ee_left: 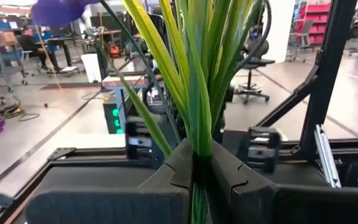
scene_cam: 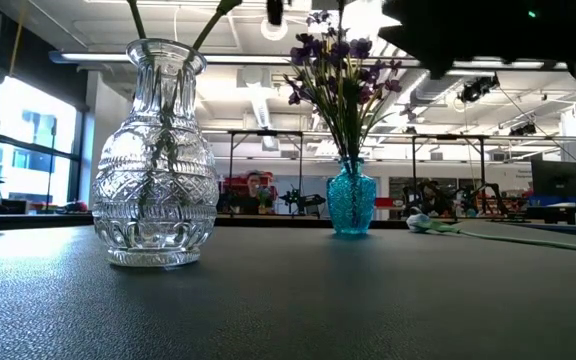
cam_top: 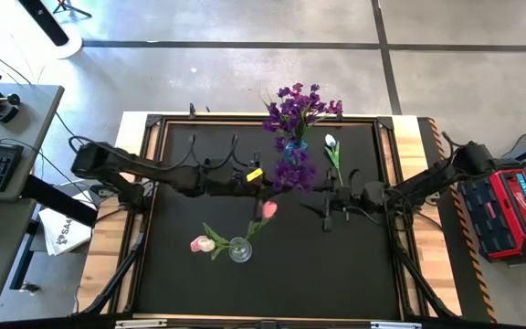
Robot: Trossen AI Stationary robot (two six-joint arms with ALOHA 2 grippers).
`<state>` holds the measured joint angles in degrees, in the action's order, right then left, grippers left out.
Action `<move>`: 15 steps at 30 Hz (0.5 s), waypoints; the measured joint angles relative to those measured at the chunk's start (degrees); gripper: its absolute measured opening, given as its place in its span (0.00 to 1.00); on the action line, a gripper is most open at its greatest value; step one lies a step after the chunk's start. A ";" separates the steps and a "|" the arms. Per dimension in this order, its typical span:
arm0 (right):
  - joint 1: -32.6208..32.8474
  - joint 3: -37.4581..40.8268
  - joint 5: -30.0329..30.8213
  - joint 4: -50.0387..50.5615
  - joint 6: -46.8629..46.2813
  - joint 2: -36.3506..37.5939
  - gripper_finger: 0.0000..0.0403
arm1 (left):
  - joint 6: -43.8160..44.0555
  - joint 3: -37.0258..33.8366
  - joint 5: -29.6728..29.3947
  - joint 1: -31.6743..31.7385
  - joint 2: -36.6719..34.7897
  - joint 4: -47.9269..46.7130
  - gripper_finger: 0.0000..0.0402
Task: Sort flowers into vase by color
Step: Put the dark violet flower into the blue vase
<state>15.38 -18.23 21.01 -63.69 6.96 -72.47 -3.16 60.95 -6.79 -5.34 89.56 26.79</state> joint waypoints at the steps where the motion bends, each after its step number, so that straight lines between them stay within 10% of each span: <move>1: -0.33 -1.40 0.08 1.22 0.55 0.00 0.45 | 0.11 0.00 0.81 0.55 0.70 0.59 0.02; 15: -1.64 -22.45 0.01 38.27 0.50 0.04 0.43 | 1.40 0.00 1.82 1.58 2.40 2.03 0.02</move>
<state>13.74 -40.68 21.02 -25.41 7.47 -72.42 -1.76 60.95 -4.97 -3.76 91.95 28.82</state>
